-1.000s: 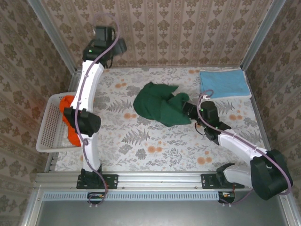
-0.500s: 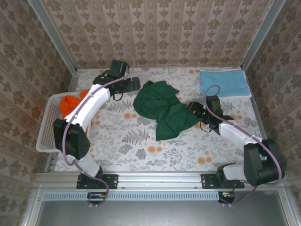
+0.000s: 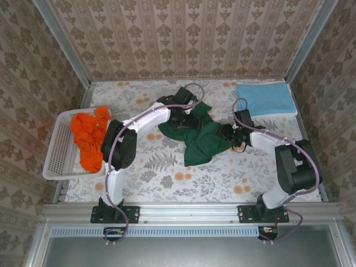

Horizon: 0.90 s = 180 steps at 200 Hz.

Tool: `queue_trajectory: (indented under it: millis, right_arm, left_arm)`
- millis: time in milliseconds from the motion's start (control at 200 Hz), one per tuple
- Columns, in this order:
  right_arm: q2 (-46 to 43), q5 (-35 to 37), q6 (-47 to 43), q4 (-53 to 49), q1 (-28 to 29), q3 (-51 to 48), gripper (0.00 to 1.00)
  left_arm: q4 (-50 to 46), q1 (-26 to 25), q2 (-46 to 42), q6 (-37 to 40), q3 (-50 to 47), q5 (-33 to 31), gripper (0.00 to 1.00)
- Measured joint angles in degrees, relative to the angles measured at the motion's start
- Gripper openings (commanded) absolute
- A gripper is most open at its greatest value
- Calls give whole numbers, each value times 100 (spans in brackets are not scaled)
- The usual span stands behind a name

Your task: Fold and stack the t-shirts

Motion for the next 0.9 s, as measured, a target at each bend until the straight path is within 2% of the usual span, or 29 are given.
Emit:
queue_trajectory:
  millis: [140, 260, 310, 400, 525, 900]
  right_arm:
    - [341, -374, 37, 94, 0, 116, 48]
    - [393, -568, 122, 179, 4, 116, 34]
    - [393, -647, 164, 271, 17, 114, 26]
    - [393, -774, 173, 337, 20, 116, 16]
    - [385, -831, 210, 343, 20, 116, 9]
    - [-444, -839, 153, 24, 2, 144, 9]
  left_arm:
    - [166, -50, -190, -9, -503, 48, 71]
    - [221, -46, -192, -24, -673, 192, 64]
    - [251, -55, -192, -37, -675, 249, 53]
    - [310, -55, -190, -61, -669, 356, 26]
    - [352, -55, -190, -31, -623, 468, 0]
    - [376, -15, -308, 7, -175, 450, 0]
